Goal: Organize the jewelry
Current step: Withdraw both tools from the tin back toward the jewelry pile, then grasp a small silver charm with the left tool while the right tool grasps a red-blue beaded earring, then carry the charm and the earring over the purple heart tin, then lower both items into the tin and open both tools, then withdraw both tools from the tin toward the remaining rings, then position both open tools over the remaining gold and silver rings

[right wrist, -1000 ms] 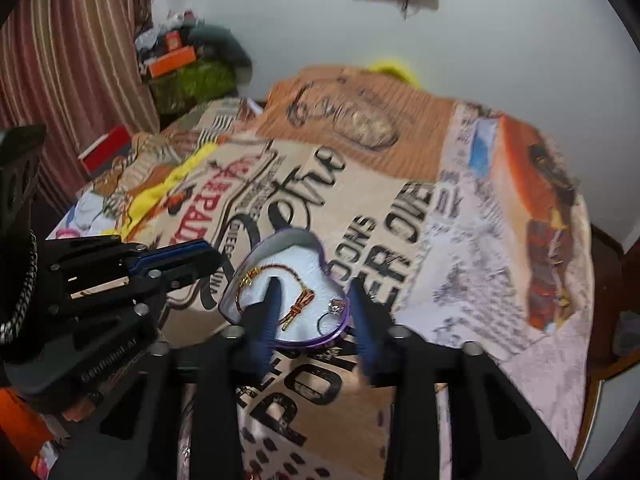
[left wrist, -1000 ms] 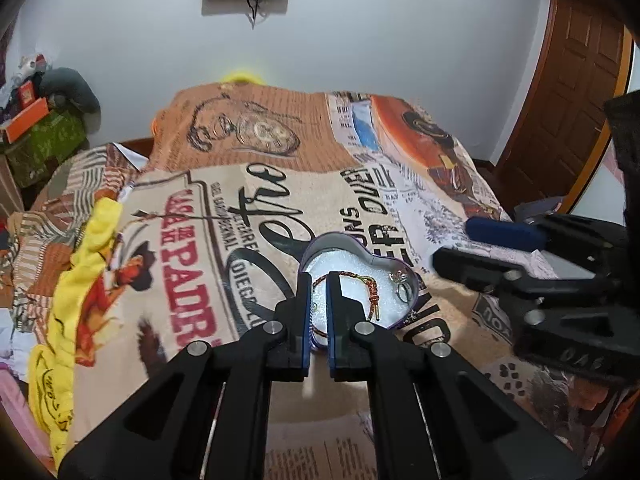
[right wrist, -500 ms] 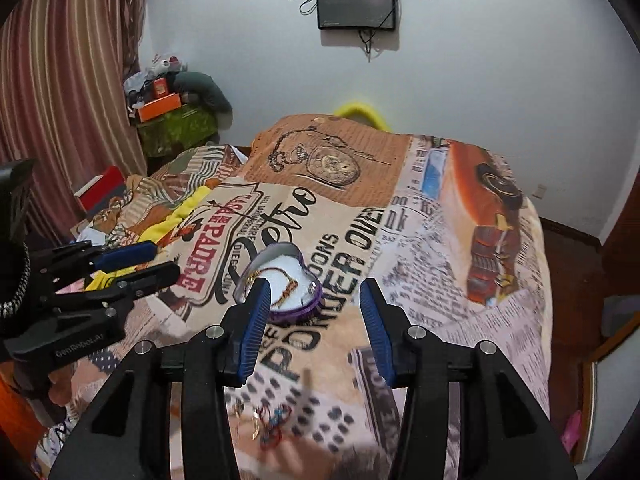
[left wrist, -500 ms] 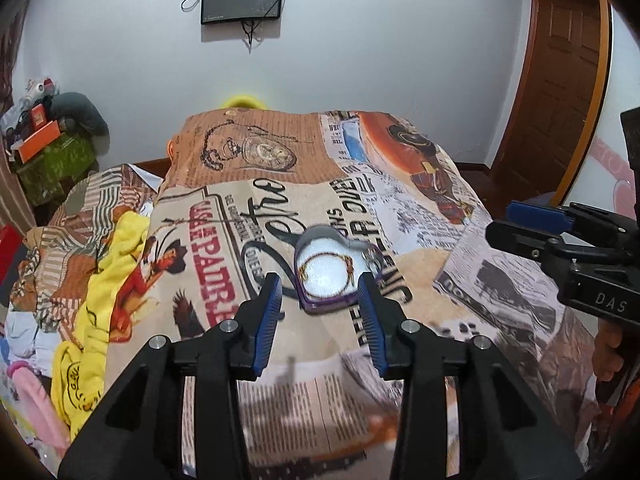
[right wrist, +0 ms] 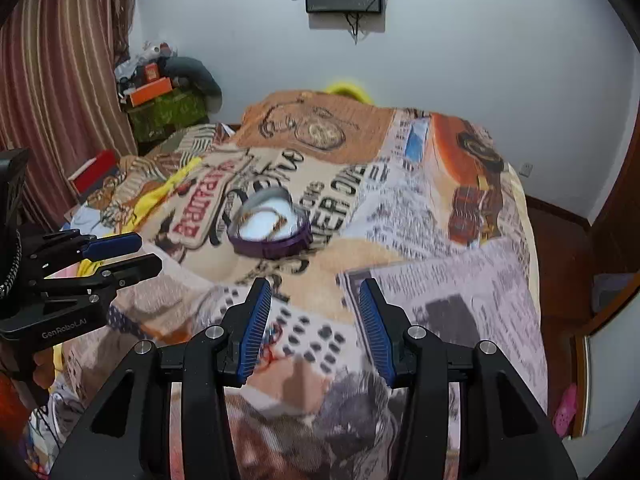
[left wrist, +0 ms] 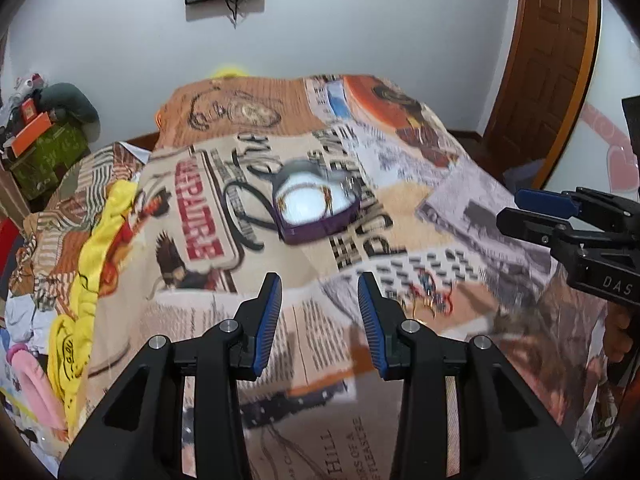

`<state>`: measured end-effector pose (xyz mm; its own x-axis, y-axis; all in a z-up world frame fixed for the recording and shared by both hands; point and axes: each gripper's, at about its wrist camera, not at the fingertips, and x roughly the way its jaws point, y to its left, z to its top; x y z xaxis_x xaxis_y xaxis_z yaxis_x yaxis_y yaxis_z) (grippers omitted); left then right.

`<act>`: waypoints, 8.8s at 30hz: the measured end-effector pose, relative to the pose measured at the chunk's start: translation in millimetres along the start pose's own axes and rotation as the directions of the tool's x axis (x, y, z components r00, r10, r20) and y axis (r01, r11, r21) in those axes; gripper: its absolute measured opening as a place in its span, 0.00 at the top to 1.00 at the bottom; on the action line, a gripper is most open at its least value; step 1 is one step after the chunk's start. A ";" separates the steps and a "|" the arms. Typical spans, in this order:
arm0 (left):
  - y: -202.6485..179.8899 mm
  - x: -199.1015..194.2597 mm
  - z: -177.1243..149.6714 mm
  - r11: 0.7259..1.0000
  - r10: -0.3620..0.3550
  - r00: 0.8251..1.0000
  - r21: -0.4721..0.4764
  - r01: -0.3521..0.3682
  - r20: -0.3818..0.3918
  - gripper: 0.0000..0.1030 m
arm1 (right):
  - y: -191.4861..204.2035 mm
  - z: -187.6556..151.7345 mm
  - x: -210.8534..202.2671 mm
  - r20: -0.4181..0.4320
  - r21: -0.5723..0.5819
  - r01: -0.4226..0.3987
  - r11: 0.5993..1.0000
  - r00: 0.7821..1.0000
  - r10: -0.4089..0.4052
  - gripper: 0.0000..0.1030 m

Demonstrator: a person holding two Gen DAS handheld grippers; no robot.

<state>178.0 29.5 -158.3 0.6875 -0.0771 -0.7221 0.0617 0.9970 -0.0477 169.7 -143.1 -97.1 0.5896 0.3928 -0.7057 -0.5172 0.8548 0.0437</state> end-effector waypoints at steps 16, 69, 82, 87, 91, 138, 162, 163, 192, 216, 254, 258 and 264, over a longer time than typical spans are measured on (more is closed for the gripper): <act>-12.7 29.7 -32.1 0.995 -0.102 0.991 0.009 0.104 -0.089 0.74 | 19.0 -36.1 38.1 -0.153 -0.031 -0.098 0.995 0.984 0.092 0.59; -9.6 -11.1 11.6 0.994 -0.108 0.989 0.021 0.106 0.105 0.92 | 8.7 4.0 8.8 -0.025 -0.008 -0.099 0.995 0.995 0.099 0.93; 6.8 -19.1 32.8 0.997 -0.075 0.983 -0.002 0.076 0.170 0.92 | 20.7 46.6 -0.5 0.083 -0.028 -0.111 0.993 0.990 0.113 0.93; 12.6 -11.7 40.6 0.998 -0.064 0.982 -0.006 0.066 0.177 0.92 | 23.5 60.0 4.5 0.102 -0.032 -0.120 0.992 0.987 0.123 0.93; 18.7 -3.7 47.1 0.998 -0.059 0.982 -0.017 0.063 0.178 0.92 | 25.1 67.4 12.4 0.109 -0.021 -0.136 0.990 0.984 0.138 0.93; 50.6 109.5 69.7 0.992 -0.109 0.994 -0.070 0.107 -0.020 0.91 | 36.9 87.7 139.2 -0.161 -0.054 -0.191 0.980 0.970 0.181 0.93; 38.7 31.9 75.5 0.995 -0.076 0.996 -0.055 0.079 0.054 0.84 | 34.6 82.1 48.8 -0.008 -0.066 -0.111 0.992 0.994 0.110 0.73; 37.2 28.1 74.5 0.996 -0.076 0.996 -0.052 0.079 0.055 0.84 | 34.0 80.5 44.9 -0.005 -0.064 -0.109 0.992 0.994 0.109 0.73; 8.8 27.3 -22.5 0.997 -0.069 0.991 -0.042 0.065 -0.110 0.76 | 37.0 -22.4 50.8 -0.197 -0.010 -0.170 0.985 0.967 0.165 0.71; -26.4 44.1 -14.0 0.990 -0.139 0.981 0.014 0.142 -0.137 0.76 | 21.3 -28.3 57.3 -0.179 0.001 -0.173 0.985 0.969 0.170 0.95; -11.7 43.4 -14.0 0.995 -0.098 0.994 0.010 0.099 -0.051 0.80 | 22.3 -18.0 76.8 -0.218 -0.099 -0.161 0.982 0.966 0.136 0.67; -10.5 44.0 -15.1 0.995 -0.102 0.994 0.003 0.102 -0.047 0.80 | 25.1 -16.9 79.9 -0.223 -0.116 -0.169 0.979 0.965 0.140 0.78; -11.5 41.7 -13.7 0.995 -0.103 0.994 0.000 0.103 -0.038 0.80 | 26.1 -17.3 75.8 -0.210 -0.120 -0.158 0.980 0.969 0.131 0.79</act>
<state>196.0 15.0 -197.3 0.6491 -0.1792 -0.7393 0.1325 0.9836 -0.1220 190.1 -96.9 -161.7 0.3737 0.4212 -0.8264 -0.6745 0.7350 0.0696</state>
